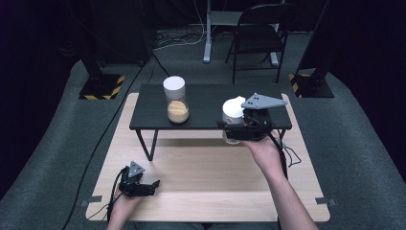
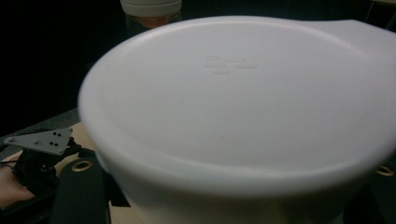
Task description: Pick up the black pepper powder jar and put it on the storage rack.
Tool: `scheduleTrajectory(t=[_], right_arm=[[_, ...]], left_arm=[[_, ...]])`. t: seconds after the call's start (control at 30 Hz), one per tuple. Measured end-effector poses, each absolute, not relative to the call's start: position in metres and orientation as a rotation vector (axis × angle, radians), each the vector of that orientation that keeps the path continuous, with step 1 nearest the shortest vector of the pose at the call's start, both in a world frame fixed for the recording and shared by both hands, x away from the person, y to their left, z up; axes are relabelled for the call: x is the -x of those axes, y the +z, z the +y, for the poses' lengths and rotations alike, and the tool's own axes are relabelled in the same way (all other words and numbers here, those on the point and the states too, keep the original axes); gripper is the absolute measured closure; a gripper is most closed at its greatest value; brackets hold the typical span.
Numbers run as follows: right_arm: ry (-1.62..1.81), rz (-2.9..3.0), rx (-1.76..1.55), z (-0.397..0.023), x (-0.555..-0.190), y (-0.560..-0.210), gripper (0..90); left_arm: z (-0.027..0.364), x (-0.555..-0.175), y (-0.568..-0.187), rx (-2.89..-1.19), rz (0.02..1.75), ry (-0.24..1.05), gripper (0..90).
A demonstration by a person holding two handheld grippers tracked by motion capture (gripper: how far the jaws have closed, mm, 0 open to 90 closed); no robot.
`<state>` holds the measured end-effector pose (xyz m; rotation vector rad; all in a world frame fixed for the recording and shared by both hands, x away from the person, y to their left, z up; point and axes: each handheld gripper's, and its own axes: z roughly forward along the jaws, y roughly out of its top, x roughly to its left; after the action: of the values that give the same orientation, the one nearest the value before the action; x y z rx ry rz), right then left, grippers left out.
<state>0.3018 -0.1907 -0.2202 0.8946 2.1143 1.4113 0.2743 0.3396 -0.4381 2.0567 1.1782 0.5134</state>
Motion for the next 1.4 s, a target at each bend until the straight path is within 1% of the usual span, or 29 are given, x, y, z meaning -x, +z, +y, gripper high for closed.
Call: scheduleTrajectory(t=[0.3,0.97,1.4], right_arm=[[1.396,2.102,-0.911,-0.184,-0.315,-0.211,28.3],[1.375,2.059,-0.963,-0.174,-0.348,-0.205,28.3],[1.38,2.037,-0.994,-0.168,-0.37,-0.214,28.3]], left_arm=[[0.34,-0.274,-0.438,-2.057,1.178,0.513,8.2],[0.34,-0.274,-0.438,-2.057,1.178,0.512,8.1],[0.34,-0.274,-0.438,-2.06,1.174,0.511,8.1]])
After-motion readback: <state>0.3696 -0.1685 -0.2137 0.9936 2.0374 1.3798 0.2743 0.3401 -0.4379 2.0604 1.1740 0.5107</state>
